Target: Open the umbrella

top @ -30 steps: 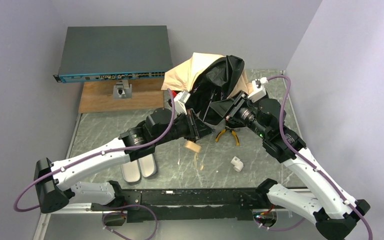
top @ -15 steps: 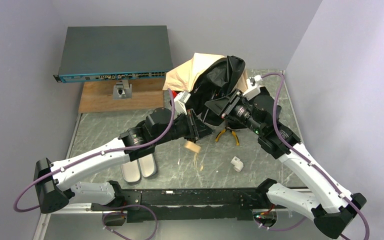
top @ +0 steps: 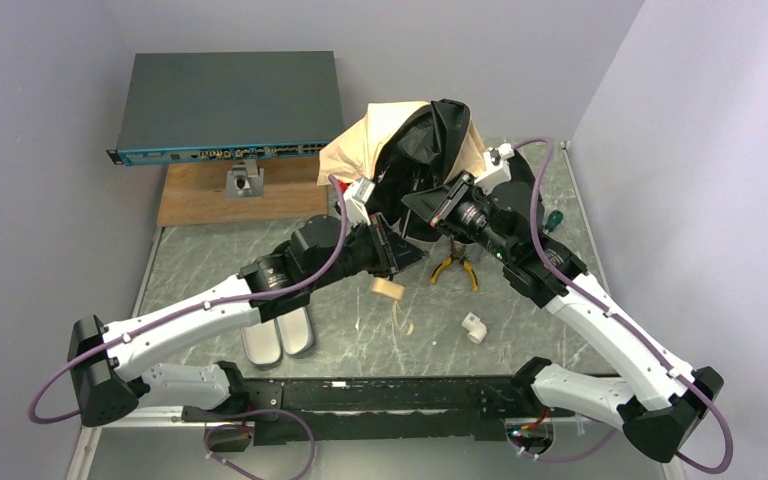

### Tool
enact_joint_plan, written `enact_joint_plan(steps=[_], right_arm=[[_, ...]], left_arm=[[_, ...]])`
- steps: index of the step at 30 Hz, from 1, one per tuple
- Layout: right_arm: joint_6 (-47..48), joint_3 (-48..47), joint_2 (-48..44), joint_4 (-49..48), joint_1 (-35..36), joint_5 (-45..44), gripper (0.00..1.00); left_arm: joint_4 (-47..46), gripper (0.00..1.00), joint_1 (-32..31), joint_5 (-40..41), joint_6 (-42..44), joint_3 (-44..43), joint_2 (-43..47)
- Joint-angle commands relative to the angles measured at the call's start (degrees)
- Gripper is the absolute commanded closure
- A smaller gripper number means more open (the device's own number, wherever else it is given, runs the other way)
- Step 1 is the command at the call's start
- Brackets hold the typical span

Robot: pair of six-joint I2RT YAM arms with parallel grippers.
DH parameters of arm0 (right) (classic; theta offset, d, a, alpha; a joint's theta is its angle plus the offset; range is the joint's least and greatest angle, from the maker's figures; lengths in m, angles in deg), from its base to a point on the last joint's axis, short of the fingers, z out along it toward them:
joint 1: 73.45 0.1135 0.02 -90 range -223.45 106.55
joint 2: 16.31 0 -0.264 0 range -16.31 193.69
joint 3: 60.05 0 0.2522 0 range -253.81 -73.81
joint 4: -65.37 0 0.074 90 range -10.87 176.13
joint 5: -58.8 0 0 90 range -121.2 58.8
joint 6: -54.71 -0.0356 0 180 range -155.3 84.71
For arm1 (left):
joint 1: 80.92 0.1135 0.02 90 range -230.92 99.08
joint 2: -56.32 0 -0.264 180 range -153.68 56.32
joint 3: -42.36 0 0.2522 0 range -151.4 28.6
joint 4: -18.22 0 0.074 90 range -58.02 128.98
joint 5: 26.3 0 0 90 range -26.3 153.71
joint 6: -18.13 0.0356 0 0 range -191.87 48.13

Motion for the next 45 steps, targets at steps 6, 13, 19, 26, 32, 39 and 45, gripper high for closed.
enact_joint_plan(steps=[6,13,19,26,32,39,45], right_arm=[[4.16,-6.21,3.91,-1.08,-1.17,-20.39,0.85],[4.59,-8.88,5.42,-2.66,-5.1,-25.85,0.78],[2.54,-11.54,8.43,-2.45,-11.86,-20.8,0.82],[2.6,-13.18,8.85,-4.72,-15.81,-23.16,0.85],[5.4,-16.48,7.76,-7.44,-17.85,-28.8,0.82],[9.04,-18.53,5.13,-12.68,-21.24,-34.27,0.78],[12.22,-19.34,4.23,-16.69,-22.68,-36.7,0.78]], left_arm=[[-0.63,1.0,-8.51,-1.01,6.59,-6.48,0.18],[4.92,1.0,-14.9,3.68,9.5,-9.48,-1.7],[8.82,1.0,-19.02,7.68,11.58,-12.93,-3.34],[10.78,1.0,-23.63,9.38,14.28,-17.5,-7.55],[11.86,1.0,-26.1,9.53,15.23,-20.51,-12.39],[13.35,1.0,-27.75,9.41,17.75,-24.62,-16.29],[16.59,1.0,-29.8,10.24,20.72,-30.18,-19.79]])
